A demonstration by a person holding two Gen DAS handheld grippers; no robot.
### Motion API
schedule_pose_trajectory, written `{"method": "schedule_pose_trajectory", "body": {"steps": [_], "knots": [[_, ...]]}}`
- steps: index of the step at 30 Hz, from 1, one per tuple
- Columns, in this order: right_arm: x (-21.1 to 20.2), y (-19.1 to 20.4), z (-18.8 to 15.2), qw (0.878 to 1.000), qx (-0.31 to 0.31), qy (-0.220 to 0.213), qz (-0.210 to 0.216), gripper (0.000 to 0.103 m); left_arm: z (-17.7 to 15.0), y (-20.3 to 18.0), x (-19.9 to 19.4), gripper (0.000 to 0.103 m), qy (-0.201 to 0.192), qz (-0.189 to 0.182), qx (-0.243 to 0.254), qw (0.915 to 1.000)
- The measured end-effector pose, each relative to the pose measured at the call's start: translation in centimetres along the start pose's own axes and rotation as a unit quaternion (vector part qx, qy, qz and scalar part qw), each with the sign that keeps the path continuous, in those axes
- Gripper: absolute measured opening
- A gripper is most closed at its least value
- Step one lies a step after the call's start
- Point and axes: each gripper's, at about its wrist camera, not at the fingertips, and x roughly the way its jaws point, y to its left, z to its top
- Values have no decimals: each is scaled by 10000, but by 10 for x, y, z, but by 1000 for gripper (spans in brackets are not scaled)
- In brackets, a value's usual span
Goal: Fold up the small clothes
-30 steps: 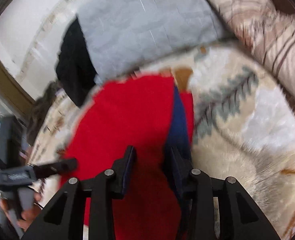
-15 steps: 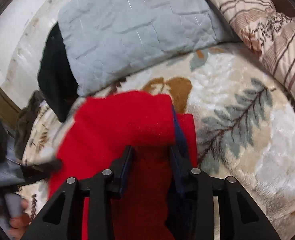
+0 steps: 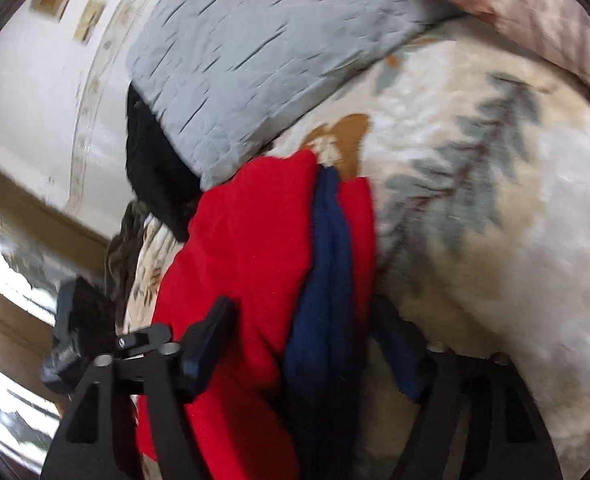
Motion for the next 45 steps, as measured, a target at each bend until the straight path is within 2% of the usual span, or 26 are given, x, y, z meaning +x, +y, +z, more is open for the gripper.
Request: {"method": "schedule_pose_trajectory", "body": {"steps": [2,4,5,6,7,9,12,16,21,25,29,32,36,37,39,40,42,44,45], "knots": [[8,7,3,9997,-164,200,7,89,2,-2,1,94,-26,-20,-66,10000],[14,13,6,9990,-266,330,-125,87,2,-3,1,94,-84,7,-163,9998],[15,13,6,9989,-260,344,-160,76,2,-3,0,91,-119,23,-188,9998],[15,14,6,9989,-249,346,-170,56,1,-4,-1,80,-189,130,-186,9996],[14,14,4,9990,-225,369,-151,52,0,-5,-3,77,-221,210,-150,9994],[11,19,-1,9989,-379,238,-137,44,-1,-5,-7,62,-280,301,-74,9991],[5,29,-6,9978,-609,81,-261,40,-8,-14,-20,54,-446,384,159,9981],[-12,50,-15,9968,-686,-271,-314,39,-19,-25,-38,53,-609,589,343,9958],[-26,80,-38,9952,-812,-484,-249,39,-42,-28,-75,53,-846,752,507,9923],[-31,101,-60,9957,-782,-487,-69,39,-62,-20,-107,53,-1014,952,595,9885],[-24,122,-80,9960,-801,-380,91,39,-77,2,-129,54,-1064,1029,448,9880],[-14,132,-98,9964,-769,-273,226,39,-87,29,-139,54,-1049,989,195,9894],[8,130,-123,9976,-630,-19,292,40,-104,73,-130,57,-881,897,-231,9918],[15,128,-129,9978,-611,81,257,40,-108,85,-124,60,-868,819,-332,9923],[24,119,-136,9982,-570,159,89,44,-115,97,-123,65,-1011,429,-426,9930],[24,116,-135,9986,-473,160,152,45,-116,101,-123,65,-1065,310,-455,9928],[20,111,-132,9993,-254,184,202,49,-115,99,-127,65,-999,237,-446,9937],[3,106,-127,9999,-8,-130,104,52,-113,93,-141,63,-1117,205,-325,9930],[-7,104,-124,9993,82,-352,33,52,-112,87,-154,63,-1350,255,-195,9903]]}}
